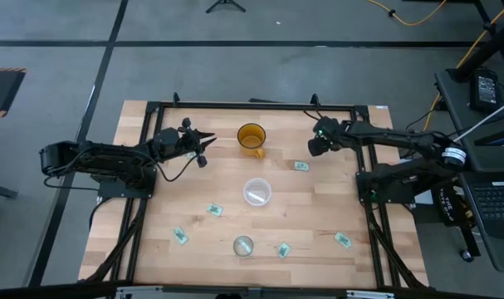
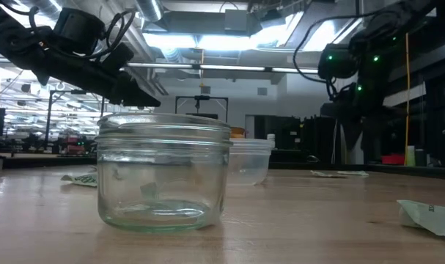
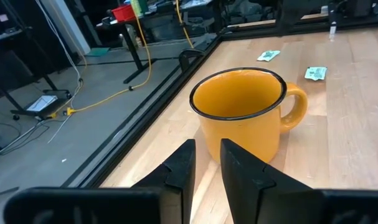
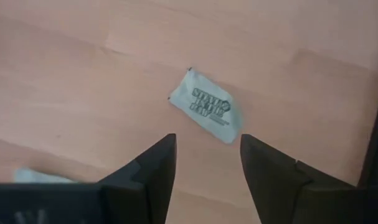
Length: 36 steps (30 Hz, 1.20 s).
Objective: Pick and place Stevia / Truvia into bins
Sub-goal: Put the stevia packet into the transparent plastic container
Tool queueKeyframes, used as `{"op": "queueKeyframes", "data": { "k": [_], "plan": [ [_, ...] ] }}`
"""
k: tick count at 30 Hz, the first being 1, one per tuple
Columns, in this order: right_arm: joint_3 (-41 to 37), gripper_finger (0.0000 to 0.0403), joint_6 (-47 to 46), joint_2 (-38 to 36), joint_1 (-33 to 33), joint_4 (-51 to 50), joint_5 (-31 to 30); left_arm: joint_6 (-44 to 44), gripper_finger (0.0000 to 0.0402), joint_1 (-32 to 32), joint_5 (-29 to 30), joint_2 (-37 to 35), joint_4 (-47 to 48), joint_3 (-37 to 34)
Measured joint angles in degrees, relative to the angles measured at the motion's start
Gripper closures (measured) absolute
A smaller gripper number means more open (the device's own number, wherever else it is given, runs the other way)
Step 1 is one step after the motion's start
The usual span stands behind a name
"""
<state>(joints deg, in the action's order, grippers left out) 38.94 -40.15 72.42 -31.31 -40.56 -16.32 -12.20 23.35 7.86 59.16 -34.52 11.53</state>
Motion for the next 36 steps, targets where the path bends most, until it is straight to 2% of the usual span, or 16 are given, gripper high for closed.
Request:
{"op": "queueKeyframes", "data": {
  "k": [18, 26, 36],
  "plan": [
    [0.0, 0.0223, 7.7, 8.0, -7.6, 3.4, 3.5, 0.0, 0.0332, 0.0, 0.0, 0.0, 0.0, 0.0],
    [0.0, 0.0223, 10.8, 11.6, -8.9, 7.2, 3.5, 0.0, 0.0335, 0.0, 0.0, 0.0, 0.0, 0.0],
    [0.2, 0.0223, 11.1, 14.8, -9.0, 7.2, 3.5, 0.0, 0.0333, 0.0, 0.0, 0.0, 0.0, 0.0]
  ]
}}
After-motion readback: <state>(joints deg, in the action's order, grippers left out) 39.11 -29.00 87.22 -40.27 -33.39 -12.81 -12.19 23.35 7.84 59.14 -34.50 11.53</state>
